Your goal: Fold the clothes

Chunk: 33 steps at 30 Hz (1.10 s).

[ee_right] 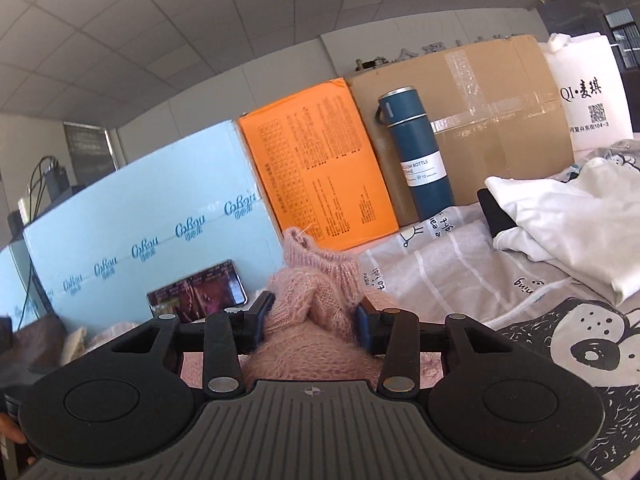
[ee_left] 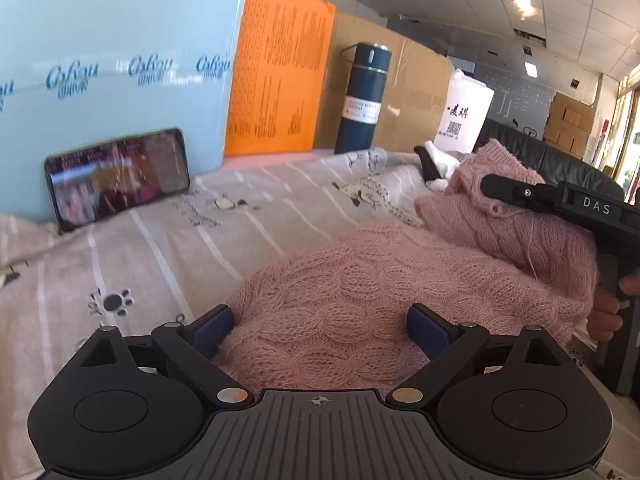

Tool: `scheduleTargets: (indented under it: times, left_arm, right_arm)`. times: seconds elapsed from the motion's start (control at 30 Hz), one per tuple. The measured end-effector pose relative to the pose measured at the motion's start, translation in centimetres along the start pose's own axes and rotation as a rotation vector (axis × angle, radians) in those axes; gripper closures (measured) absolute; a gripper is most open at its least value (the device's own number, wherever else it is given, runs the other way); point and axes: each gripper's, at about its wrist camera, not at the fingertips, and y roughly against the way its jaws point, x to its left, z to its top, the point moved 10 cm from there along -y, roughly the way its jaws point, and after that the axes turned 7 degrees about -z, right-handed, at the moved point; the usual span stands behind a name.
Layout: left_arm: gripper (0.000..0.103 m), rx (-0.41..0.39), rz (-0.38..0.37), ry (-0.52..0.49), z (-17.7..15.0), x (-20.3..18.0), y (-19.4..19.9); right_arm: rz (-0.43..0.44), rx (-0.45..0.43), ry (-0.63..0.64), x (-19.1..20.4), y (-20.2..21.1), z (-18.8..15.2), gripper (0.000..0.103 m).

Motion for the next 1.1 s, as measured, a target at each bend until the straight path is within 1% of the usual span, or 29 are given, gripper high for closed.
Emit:
scheduleTargets:
  times: [0.07, 0.2, 0.27, 0.3, 0.33, 0.37, 0.4, 0.43, 0.53, 0.57, 0.63, 0.7, 0.8, 0.87, 0.93, 1.0, 1.03, 1.1]
  left_arm:
    - [0.007, -0.003, -0.027, 0.025, -0.1, 0.1, 0.1]
    - [0.008, 0.005, -0.060, 0.018, -0.3, -0.5, 0.1]
    - [0.013, 0.000, -0.061, 0.005, -0.3, -0.8, 0.2]
    - [0.023, -0.004, -0.057, -0.002, -0.2, -0.9, 0.2]
    - [0.037, -0.008, -0.054, -0.010, -0.2, -0.9, 0.3]
    - [0.044, -0.011, -0.056, -0.017, -0.1, -1.1, 0.3]
    - [0.056, -0.014, -0.063, -0.025, -0.1, -1.3, 0.4]
    - [0.064, -0.018, -0.074, -0.033, -0.1, -1.5, 0.4]
    - [0.073, -0.026, -0.087, -0.055, 0.1, -1.9, 0.5]
    - [0.073, -0.028, -0.091, -0.059, 0.1, -2.0, 0.5]
    - [0.079, -0.036, -0.094, -0.063, 0.2, -2.1, 0.7]
    - [0.080, -0.056, -0.095, -0.076, 0.5, -2.3, 1.1]
    - [0.082, -0.114, -0.079, -0.109, 1.2, -2.6, 1.9]
    - [0.082, -0.162, -0.055, -0.137, 1.8, -2.6, 2.6]
    - [0.083, -0.208, -0.018, -0.166, 2.4, -2.4, 3.3]
    - [0.084, -0.250, 0.032, -0.181, 3.0, -2.0, 4.1]
    - [0.084, -0.278, 0.064, -0.183, 3.4, -1.6, 4.8]
    - [0.085, -0.340, 0.155, -0.188, 4.3, -0.4, 6.4]
  right_arm:
    - [0.005, -0.005, -0.029, -0.3, -0.2, 0.2, 0.065]
    - [0.016, -0.027, -0.066, -0.7, -0.3, 0.6, 0.065]
    - [0.026, -0.044, -0.080, -0.8, -0.1, 0.8, 0.065]
    - [0.031, -0.053, -0.085, -0.8, 0.1, 0.9, 0.065]
    - [0.037, -0.067, -0.091, -0.8, 0.3, 1.1, 0.066]
    - [0.042, -0.081, -0.096, -0.8, 0.5, 1.3, 0.066]
    - [0.047, -0.095, -0.102, -0.8, 0.7, 1.5, 0.067]
    - [0.048, -0.110, -0.106, -0.9, 1.0, 1.7, 0.067]
    - [0.048, -0.138, -0.111, -1.0, 1.5, 2.1, 0.068]
    - [0.048, -0.147, -0.114, -1.0, 1.6, 2.2, 0.069]
    - [0.050, -0.163, -0.120, -1.1, 1.9, 2.4, 0.071]
    - [0.048, -0.185, -0.126, -1.1, 2.2, 2.6, 0.073]
    - [0.043, -0.249, -0.138, -1.4, 3.1, 3.3, 0.074]
    - [0.056, -0.304, -0.151, -1.5, 4.1, 4.0, 0.075]
    - [0.068, -0.354, -0.162, -1.7, 5.0, 4.5, 0.076]
    - [0.058, -0.392, -0.167, -2.0, 5.6, 4.9, 0.077]
    - [0.053, -0.408, -0.175, -2.2, 5.9, 5.1, 0.077]
    - [0.042, -0.439, -0.193, -2.7, 6.4, 5.4, 0.078]
